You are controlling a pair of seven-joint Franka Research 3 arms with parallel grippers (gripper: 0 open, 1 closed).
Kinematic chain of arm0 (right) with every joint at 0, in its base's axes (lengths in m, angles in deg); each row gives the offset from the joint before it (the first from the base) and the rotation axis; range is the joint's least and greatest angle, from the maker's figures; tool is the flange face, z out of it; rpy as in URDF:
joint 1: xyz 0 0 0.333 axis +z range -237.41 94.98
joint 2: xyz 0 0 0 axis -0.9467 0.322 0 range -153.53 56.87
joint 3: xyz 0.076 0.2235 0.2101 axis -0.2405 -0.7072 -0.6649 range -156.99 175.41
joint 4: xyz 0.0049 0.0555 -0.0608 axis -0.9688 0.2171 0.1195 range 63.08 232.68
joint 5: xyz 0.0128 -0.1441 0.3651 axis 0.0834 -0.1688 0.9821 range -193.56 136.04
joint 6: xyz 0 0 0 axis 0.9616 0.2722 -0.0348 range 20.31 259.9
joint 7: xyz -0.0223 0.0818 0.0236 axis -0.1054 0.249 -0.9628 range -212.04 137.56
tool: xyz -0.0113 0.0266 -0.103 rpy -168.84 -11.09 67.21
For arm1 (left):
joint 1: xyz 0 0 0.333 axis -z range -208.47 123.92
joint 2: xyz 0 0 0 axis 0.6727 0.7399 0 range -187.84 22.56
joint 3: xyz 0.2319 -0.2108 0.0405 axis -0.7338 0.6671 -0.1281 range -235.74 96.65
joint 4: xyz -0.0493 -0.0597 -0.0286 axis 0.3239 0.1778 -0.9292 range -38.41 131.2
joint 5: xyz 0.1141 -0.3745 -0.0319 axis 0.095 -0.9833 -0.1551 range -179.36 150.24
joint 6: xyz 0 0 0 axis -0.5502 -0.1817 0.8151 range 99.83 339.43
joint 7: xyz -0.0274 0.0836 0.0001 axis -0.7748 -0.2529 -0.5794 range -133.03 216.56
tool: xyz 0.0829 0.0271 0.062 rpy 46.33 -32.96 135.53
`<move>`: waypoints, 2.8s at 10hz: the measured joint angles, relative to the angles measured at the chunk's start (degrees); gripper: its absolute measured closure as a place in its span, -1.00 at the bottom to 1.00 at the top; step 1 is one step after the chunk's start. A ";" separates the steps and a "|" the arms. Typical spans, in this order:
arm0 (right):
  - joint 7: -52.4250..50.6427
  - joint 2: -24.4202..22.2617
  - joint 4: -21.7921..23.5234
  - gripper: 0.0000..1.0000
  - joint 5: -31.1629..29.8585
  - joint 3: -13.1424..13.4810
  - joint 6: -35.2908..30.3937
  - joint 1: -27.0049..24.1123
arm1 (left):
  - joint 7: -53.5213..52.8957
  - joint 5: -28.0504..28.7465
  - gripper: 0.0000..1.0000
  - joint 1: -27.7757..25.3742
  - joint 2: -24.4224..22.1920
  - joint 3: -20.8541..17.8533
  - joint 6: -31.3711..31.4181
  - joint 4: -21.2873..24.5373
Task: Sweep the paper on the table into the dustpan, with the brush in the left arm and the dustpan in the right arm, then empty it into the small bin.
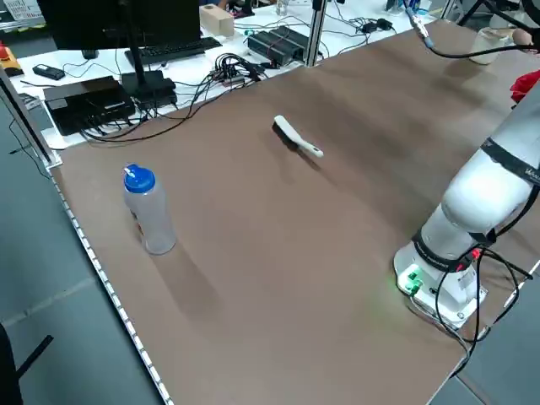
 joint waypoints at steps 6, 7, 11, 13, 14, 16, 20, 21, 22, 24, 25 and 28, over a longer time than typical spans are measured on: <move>-6.88 0.03 -1.64 0.33 0.51 2.31 -3.74 -1.65 | -0.01 0.00 -1.00 -0.07 0.00 -0.10 0.00 -0.02; -7.16 0.03 -1.78 0.33 0.51 2.49 -3.93 -1.75 | -0.01 0.00 -1.00 -0.07 0.00 -0.11 0.00 -0.02; -11.01 0.11 -2.02 0.33 0.52 4.80 -5.48 -2.10 | -0.01 0.00 -1.00 -0.08 0.00 -0.13 0.00 -0.02; -13.21 0.13 -2.02 0.33 0.52 5.00 -6.11 -2.53 | -0.01 0.00 -1.00 -0.08 0.00 -0.16 0.00 -0.02; -13.92 0.14 -2.02 0.33 0.53 5.00 -6.51 -2.83 | -0.01 0.00 -1.00 -0.08 0.00 -0.16 0.00 -0.02; -16.14 0.16 -2.03 0.33 0.53 5.00 -7.28 -3.00 | -0.01 0.00 -1.00 -0.08 0.00 -0.20 0.00 -0.02; -19.83 0.42 -2.13 0.33 0.53 6.66 -9.14 -3.64 | -0.01 0.00 -1.00 -0.08 0.00 -0.19 0.00 -0.02; -19.83 0.74 -2.68 0.33 0.53 6.74 -9.32 -3.64 | -0.01 0.00 -1.00 -0.08 0.00 -0.19 0.00 -0.02; -19.70 1.59 -4.08 0.33 0.53 6.77 -10.44 -3.66 | -0.01 0.00 -1.00 -0.08 0.00 -0.19 0.00 -0.02; -18.44 4.61 -8.25 0.33 0.52 6.80 -13.97 -3.79 | -0.01 0.00 -1.00 -0.08 0.00 -0.20 0.00 -0.03; -18.38 5.93 -9.81 0.33 0.52 6.81 -15.01 -4.00 | -0.01 0.00 -1.00 -0.08 0.00 -0.20 0.00 -0.03; -18.40 7.58 -10.72 0.33 0.52 6.92 -15.44 -4.53 | -0.01 0.00 -1.00 -0.08 0.00 -0.20 0.00 -0.03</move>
